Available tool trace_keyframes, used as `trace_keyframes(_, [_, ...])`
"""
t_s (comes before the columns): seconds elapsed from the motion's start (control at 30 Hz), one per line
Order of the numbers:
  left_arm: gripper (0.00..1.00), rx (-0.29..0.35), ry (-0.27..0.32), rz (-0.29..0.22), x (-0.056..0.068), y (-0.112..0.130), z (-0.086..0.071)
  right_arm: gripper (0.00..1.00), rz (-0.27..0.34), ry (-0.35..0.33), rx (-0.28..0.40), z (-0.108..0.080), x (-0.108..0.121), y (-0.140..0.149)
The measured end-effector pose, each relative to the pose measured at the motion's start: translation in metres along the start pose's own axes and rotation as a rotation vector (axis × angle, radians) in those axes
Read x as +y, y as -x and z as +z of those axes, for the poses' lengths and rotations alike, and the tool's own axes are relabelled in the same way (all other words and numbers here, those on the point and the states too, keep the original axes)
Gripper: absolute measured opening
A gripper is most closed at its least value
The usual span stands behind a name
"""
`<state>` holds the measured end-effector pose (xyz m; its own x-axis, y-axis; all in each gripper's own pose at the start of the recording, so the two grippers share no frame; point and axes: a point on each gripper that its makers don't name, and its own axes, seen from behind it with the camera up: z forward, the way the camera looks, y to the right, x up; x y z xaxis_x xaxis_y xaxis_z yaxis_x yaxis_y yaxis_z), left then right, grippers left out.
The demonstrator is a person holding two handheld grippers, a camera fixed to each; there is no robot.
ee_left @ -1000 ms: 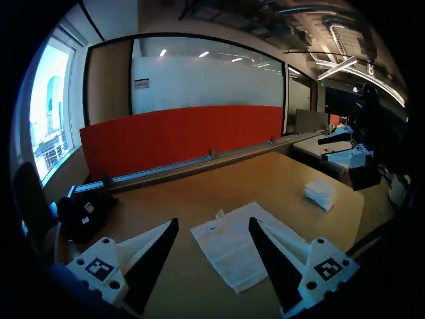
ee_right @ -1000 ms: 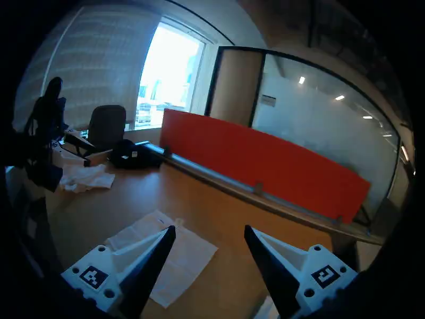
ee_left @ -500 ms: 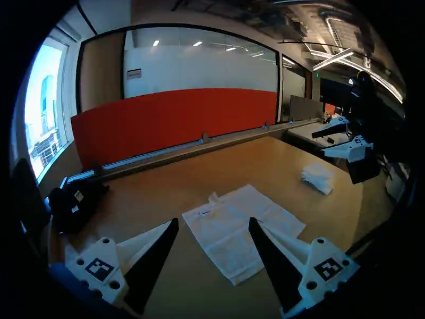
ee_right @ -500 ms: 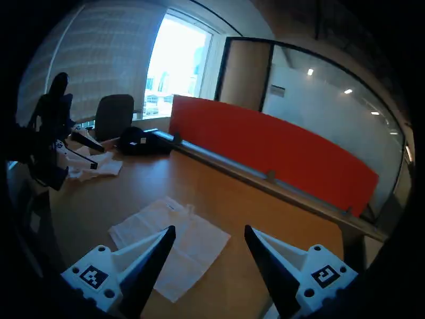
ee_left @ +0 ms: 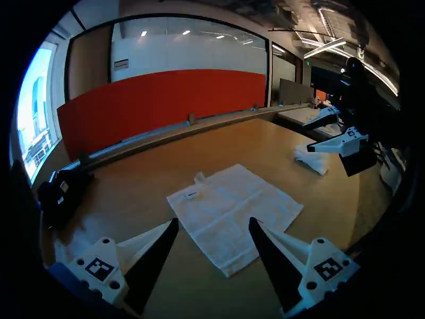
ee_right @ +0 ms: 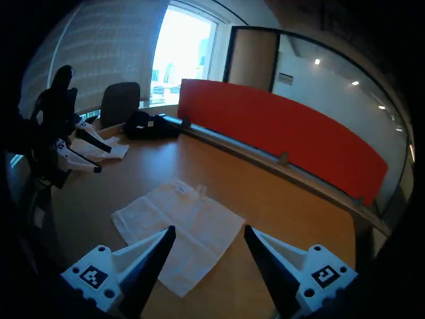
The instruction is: Fold towel
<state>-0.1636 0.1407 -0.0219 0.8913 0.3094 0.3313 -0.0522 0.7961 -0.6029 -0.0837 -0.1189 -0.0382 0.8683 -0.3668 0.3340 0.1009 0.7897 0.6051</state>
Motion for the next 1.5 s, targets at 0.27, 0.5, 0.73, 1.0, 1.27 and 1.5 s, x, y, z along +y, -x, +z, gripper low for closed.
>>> trace_keyframes(0.27, [0.98, -0.043, 0.019, 0.018, 0.008, 0.026, 0.014, 1.0, 0.005, -0.018, -0.034, 0.013, -0.007, 0.028])
trace_keyframes(0.5, [0.98, -0.075, 0.029, 0.023, 0.011, 0.047, 0.026, 1.0, 0.013, -0.035, -0.072, 0.023, -0.015, 0.056])
trace_keyframes(0.73, [0.98, -0.109, 0.039, 0.02, 0.013, 0.066, 0.037, 1.0, 0.018, -0.055, -0.112, 0.032, -0.024, 0.081])
trace_keyframes(1.0, [0.98, -0.167, 0.065, 0.027, 0.02, 0.097, 0.052, 1.0, 0.012, -0.08, -0.159, 0.042, -0.035, 0.109])
trace_keyframes(1.27, [0.98, -0.222, 0.086, 0.036, 0.028, 0.123, 0.065, 1.0, 0.025, -0.098, -0.2, 0.047, -0.042, 0.135])
trace_keyframes(1.5, [0.98, -0.249, 0.085, 0.02, 0.027, 0.135, 0.071, 1.0, 0.02, -0.116, -0.238, 0.049, -0.047, 0.156])
